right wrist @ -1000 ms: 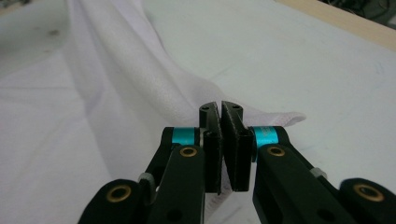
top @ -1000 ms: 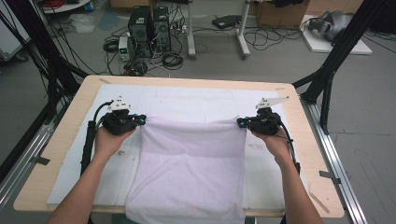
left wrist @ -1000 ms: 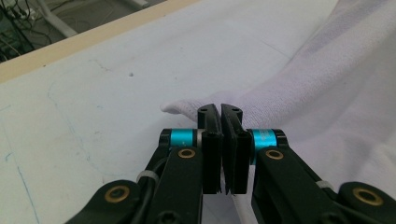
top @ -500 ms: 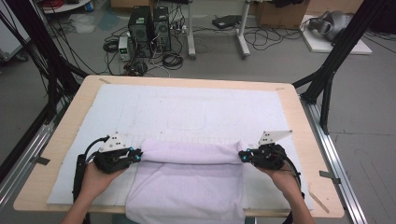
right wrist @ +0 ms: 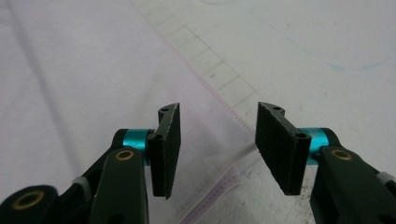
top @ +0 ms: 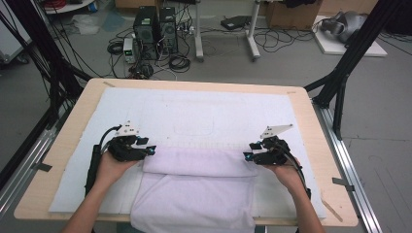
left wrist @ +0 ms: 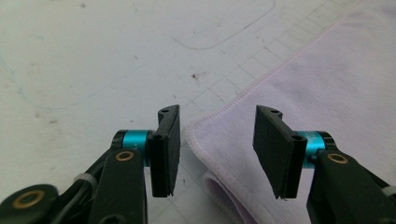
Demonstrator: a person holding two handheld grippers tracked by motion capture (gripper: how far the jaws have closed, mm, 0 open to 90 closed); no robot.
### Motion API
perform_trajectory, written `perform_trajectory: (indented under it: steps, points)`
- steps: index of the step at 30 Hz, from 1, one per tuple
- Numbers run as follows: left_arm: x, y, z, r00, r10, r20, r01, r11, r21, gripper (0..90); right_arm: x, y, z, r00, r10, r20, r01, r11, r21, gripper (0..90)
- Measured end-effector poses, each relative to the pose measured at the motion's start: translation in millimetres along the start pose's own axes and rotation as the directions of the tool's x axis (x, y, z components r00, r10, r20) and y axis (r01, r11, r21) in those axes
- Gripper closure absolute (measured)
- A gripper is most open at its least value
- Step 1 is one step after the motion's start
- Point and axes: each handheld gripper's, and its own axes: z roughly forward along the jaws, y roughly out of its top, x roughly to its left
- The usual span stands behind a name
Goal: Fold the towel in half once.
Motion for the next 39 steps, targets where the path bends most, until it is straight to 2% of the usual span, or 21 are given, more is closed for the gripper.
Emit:
perform_trajectory:
  steps: [4, 5, 6, 7, 8, 10, 13, 14, 17, 21, 23, 25, 27, 29, 31, 34, 35, 37, 39]
  points:
    - [6.6, -5.0, 20.7, 0.9997, -0.022, 0.014, 0.021, 0.9954, 0.094, 52.3, -7.3, -2.2, 15.2, 0.9998, 0.020, 0.006, -0.020, 0.999, 0.046, 48.9]
    - [7.3, -6.0, 22.0, 0.9993, -0.025, 0.028, 0.023, 0.9960, 0.087, 56.6, -8.6, -3.2, 18.4, 0.9996, 0.030, 0.001, -0.030, 0.998, 0.061, 51.5]
    - [7.9, -5.9, 21.6, 0.9988, -0.029, 0.040, 0.026, 0.9965, 0.079, 59.8, -9.7, -4.5, 21.2, 0.9992, 0.039, -0.009, -0.038, 0.997, 0.072, 55.1]
    - [7.2, -5.5, 21.5, 0.9986, -0.028, 0.045, 0.024, 0.9968, 0.077, 67.4, -9.6, -5.2, 21.4, 0.9990, 0.044, -0.012, -0.043, 0.997, 0.060, 62.3]
    - [5.2, -4.7, 21.4, 0.9992, -0.006, 0.040, 0.003, 0.9968, 0.080, 70.7, -10.2, -5.0, 21.2, 0.9984, 0.045, -0.034, -0.043, 0.997, 0.059, 70.7]
    - [2.7, -3.9, 20.4, 0.9993, 0.013, 0.035, -0.016, 0.9969, 0.078, 80.2, -7.3, -3.6, 21.0, 0.9979, 0.024, -0.061, -0.020, 0.998, 0.064, 79.7]
    - [0.5, -1.8, 14.5, 0.9995, 0.029, 0.014, -0.029, 0.9986, 0.045, 84.1, -1.5, 1.0, 16.9, 0.9993, -0.010, -0.037, 0.012, 0.999, 0.052, 82.1]
    - [0.5, -0.8, 11.2, 0.9994, 0.032, 0.007, -0.033, 0.9990, 0.029, 84.2, 1.1, 3.1, 13.6, 0.9994, -0.020, -0.029, 0.020, 0.999, 0.029, 82.2]
    - [1.1, 2.4, 0.0, 0.9998, 0.021, -0.002, -0.022, 0.9995, -0.024, 84.2, 5.2, 8.7, 5.2, 0.9990, -0.038, -0.023, 0.038, 0.999, -0.001, 82.3]
    - [1.5, 6.1, -14.9, 0.9997, 0.012, -0.021, -0.014, 0.9958, -0.090, 84.0, 10.8, 18.2, -9.6, 0.9981, -0.060, -0.011, 0.059, 0.997, -0.050, 82.3]
    - [0.7, 6.4, -23.0, 0.9999, 0.006, -0.013, -0.008, 0.9930, -0.118, 84.0, 15.7, 22.0, -17.9, 0.9969, -0.078, -0.007, 0.077, 0.994, -0.075, 82.3]
    - [-4.8, 5.3, -32.5, 0.9998, 0.019, -0.011, -0.020, 0.9915, -0.129, 84.0, 22.8, 24.2, -27.7, 0.9959, -0.089, -0.016, 0.087, 0.991, -0.105, 82.3]
    - [-15.7, 1.6, -43.5, 0.9984, 0.054, -0.018, -0.056, 0.9873, -0.149, 83.9, 32.6, 23.0, -37.9, 0.9933, -0.113, -0.022, 0.109, 0.986, -0.128, 82.3]
    - [-24.8, -2.5, -52.8, 0.9972, 0.072, -0.019, -0.075, 0.9836, -0.164, 83.6, 41.2, 19.4, -44.8, 0.9906, -0.135, -0.022, 0.131, 0.980, -0.150, 82.3]
    - [-39.2, -11.0, -65.4, 0.9958, 0.091, -0.011, -0.091, 0.9770, -0.193, 83.5, 56.4, 10.6, -55.0, 0.9873, -0.153, -0.043, 0.143, 0.974, -0.178, 82.2]
    - [-59.2, -27.1, -83.8, 0.9893, 0.145, -0.013, -0.145, 0.9708, -0.191, 83.3, 75.1, -4.9, -66.5, 0.9806, -0.186, -0.063, 0.172, 0.968, -0.181, 82.0]
    - [-64.0, -32.8, -89.1, 0.9883, 0.152, 0.002, -0.149, 0.9708, -0.188, 83.1, 80.4, -10.7, -70.0, 0.9795, -0.190, -0.066, 0.177, 0.970, -0.169, 81.7]
    - [-71.9, -43.4, -97.8, 0.9867, 0.161, 0.025, -0.153, 0.9704, -0.186, 81.1, 87.5, -22.6, -75.7, 0.9754, -0.195, -0.104, 0.175, 0.969, -0.174, 81.0]
    - [-73.6, -51.2, -102.6, 0.9869, 0.147, 0.067, -0.134, 0.9753, -0.176, 71.2, 91.3, -30.6, -78.5, 0.9730, -0.200, -0.115, 0.183, 0.972, -0.148, 76.2]
